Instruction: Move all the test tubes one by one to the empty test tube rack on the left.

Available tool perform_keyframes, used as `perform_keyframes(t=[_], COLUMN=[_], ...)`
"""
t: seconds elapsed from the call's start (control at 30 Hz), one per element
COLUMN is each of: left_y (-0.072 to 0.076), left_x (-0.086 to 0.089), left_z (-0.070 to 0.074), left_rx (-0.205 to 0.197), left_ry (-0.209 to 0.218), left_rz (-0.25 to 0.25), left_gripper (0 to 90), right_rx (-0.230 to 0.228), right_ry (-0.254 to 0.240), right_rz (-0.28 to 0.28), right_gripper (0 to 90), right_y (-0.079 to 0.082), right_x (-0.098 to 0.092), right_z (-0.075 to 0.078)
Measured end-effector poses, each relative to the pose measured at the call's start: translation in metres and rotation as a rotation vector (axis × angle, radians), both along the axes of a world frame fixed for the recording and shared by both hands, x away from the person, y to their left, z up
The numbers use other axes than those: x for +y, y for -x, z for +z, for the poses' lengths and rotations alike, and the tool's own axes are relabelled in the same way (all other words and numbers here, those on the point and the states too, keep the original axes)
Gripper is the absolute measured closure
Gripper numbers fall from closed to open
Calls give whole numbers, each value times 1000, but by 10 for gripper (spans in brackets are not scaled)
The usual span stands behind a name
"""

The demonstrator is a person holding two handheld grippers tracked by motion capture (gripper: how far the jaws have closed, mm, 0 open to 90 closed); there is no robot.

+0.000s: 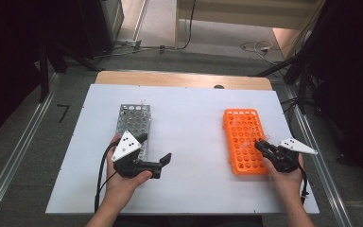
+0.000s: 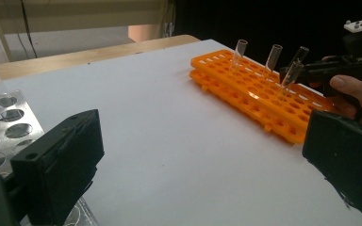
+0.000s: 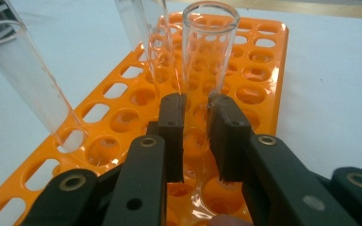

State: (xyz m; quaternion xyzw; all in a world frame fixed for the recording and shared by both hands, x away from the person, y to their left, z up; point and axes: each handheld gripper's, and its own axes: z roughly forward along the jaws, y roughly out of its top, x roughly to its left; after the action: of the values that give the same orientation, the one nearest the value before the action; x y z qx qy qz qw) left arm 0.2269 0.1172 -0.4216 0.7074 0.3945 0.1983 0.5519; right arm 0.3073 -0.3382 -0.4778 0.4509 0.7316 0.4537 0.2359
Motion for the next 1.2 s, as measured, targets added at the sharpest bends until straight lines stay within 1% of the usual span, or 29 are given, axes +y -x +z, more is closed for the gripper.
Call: perform_keyframes(t=[0.1, 0.3, 0.37, 0.4, 0.5, 0.57, 0.67, 0.77, 0.87, 0.93, 1.07, 1.2], left_y=[0, 1, 1, 1, 2, 2, 2, 2, 2, 2, 3, 3], left_x=[0, 0, 0, 0, 1, 1, 1, 0, 0, -1, -4, -7], left_z=[0, 1, 1, 1, 2, 2, 2, 2, 3, 3, 5, 7], left_rx=[-1, -4, -5, -6, -9, -10, -10, -12, -13, -14, -20, -23], left_ry=[-1, -6, -2, -2, -2, -1, 0, -1, -1, 2, -10, 1], left_rz=[1, 2, 2, 3, 2, 4, 2, -2, -4, -5, -24, -41], left_gripper=[0, 0, 0, 0, 0, 0, 0, 0, 0, 0, 1, 1], right_rx=[-7, -26, -37, -47, -57, -58, -57, -61, -63, -58, -50, -53], right_ry=[-5, -37, -40, -44, -47, -45, -55, -55, -46, -42, -38, -32], right_rz=[0, -16, -21, -22, -17, -18, -14, 7, 30, 48, 95, 140], right_gripper=[739, 740, 740, 740, 741, 741, 741, 741, 741, 741, 741, 741], right_y=[1, 6, 8, 11, 14, 16, 21, 27, 32, 35, 42, 48], right_x=[-1, -6, -7, -8, -10, -12, -14, -12, -6, -1, 9, 22], right_z=[3, 17, 22, 26, 31, 35, 40, 47, 52, 56, 60, 63])
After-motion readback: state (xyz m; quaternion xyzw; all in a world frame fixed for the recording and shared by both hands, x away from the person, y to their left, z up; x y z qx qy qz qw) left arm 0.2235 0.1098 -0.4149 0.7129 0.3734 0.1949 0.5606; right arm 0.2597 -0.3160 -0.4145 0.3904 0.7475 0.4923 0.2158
